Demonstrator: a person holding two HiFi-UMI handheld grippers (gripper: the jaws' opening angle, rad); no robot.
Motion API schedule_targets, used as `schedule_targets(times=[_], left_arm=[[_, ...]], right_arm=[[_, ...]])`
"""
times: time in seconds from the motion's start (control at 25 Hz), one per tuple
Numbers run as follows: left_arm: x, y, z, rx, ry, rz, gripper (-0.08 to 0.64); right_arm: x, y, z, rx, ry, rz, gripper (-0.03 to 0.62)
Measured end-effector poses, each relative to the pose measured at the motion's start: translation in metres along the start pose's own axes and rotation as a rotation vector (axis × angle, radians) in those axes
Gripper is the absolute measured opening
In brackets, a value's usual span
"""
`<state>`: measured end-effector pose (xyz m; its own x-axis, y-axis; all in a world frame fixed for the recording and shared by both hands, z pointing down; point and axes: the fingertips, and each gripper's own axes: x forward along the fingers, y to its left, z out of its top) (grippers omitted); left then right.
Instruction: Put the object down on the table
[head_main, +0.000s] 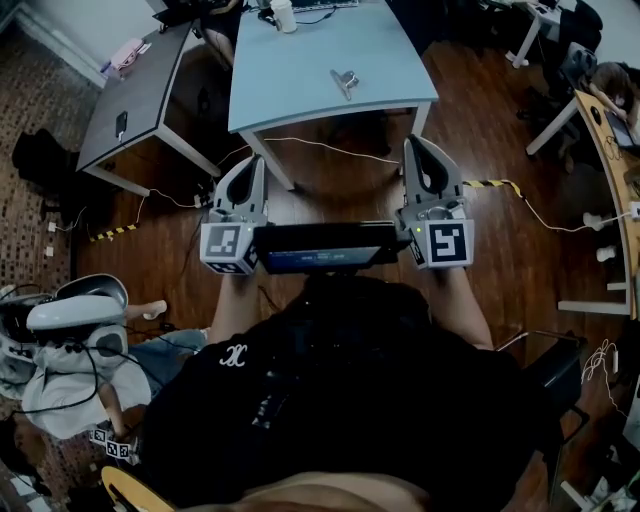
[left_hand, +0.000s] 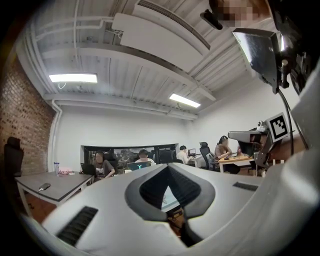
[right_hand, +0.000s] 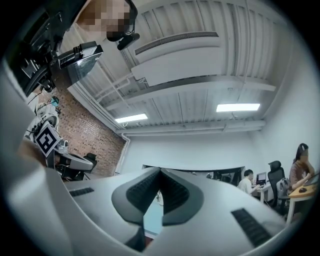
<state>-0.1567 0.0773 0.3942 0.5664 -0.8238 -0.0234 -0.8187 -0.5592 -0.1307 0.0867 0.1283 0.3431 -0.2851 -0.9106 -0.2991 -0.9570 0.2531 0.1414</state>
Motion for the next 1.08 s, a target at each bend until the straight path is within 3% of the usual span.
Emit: schedule_targets(times=[0.32, 1.08], left_arm=[[0.005, -0.033, 0.003, 0.008, 0.016, -0.012, -0.009], [0.002, -0.044, -0.002, -0.004, 0.05, 0.044, -0.01]], right_arm=[[-0.017, -0.023, -0.004, -0.007, 0.018, -0.009, -0.025], [-0.019, -0.038, -0.015, 0.01, 0.047, 0.037, -0.025]])
